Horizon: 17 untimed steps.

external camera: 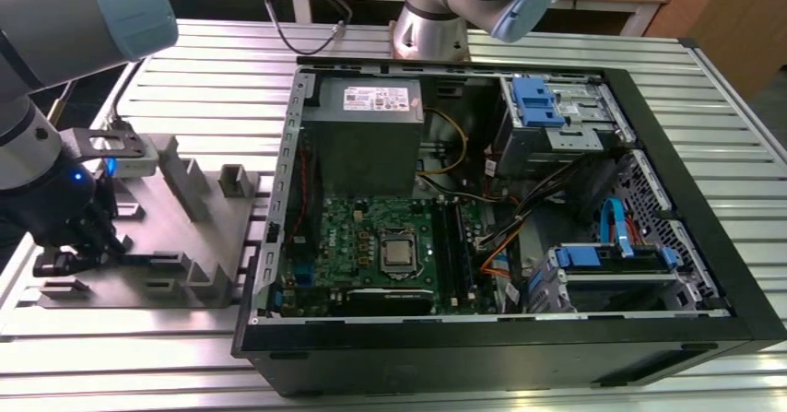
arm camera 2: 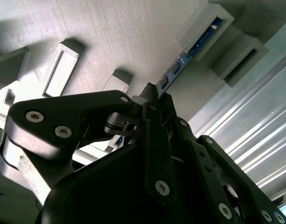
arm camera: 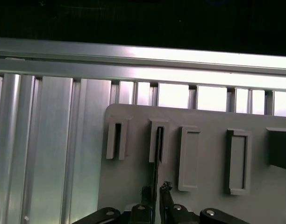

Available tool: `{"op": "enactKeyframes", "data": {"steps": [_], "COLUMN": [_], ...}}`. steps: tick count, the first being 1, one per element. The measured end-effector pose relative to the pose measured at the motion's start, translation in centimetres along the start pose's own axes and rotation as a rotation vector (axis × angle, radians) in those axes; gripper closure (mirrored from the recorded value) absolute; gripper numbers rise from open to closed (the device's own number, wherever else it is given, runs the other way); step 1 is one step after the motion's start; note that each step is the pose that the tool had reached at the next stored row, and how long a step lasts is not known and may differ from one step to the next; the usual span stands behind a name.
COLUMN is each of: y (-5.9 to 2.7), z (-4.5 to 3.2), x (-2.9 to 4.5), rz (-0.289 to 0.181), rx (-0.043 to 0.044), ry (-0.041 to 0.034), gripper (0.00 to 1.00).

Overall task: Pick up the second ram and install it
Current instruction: 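Pick up the second ram and move it above second insertion slot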

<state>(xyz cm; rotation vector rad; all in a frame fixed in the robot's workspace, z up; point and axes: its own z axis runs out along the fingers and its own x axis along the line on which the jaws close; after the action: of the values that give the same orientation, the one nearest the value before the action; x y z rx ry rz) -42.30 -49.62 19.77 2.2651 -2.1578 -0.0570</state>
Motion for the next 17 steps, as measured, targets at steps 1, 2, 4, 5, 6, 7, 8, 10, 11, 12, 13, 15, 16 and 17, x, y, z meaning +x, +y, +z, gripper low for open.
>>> {"op": "enactKeyframes", "data": {"steps": [1,2,4,5,6,7,8,10,11,12,13,15,16,17], "y": [0.0,0.0,0.0,0.0,-0.01,0.0,0.0,0.0,0.0,0.0,0.0,0.0,0.0,0.0], "z": [0.01,0.0,-0.15,-0.22,-0.22,-0.22,-0.22,-0.23,-0.23,-0.23,-0.23,-0.23,-0.23,-0.23], "x": [0.0,0.0,0.0,0.0,0.0,-0.01,-0.01,0.0,0.0,-0.01,0.0,0.0,-0.01,0.0], "rz": [0.0,0.0,0.0,0.0,0.0,0.0,0.0,0.0,0.0,0.0,0.0,0.0,0.0,0.0], "rx": [0.0,-0.0001,-0.0003,-0.0002,0.0,0.0,0.0001,-0.0001,-0.0001,0.0,-0.0001,0.0,-0.0001,0.0], "ry": [-0.0001,0.0,0.0,-0.0001,-0.0004,-0.0006,-0.0008,-0.0012,-0.0014,-0.0017,-0.0019,-0.0023,-0.0025,-0.0028], "gripper": [0.82,0.82,0.82,0.82,0.82,0.82,0.82,0.82,0.82,0.82,0.83,0.83,0.9,0.9]}}
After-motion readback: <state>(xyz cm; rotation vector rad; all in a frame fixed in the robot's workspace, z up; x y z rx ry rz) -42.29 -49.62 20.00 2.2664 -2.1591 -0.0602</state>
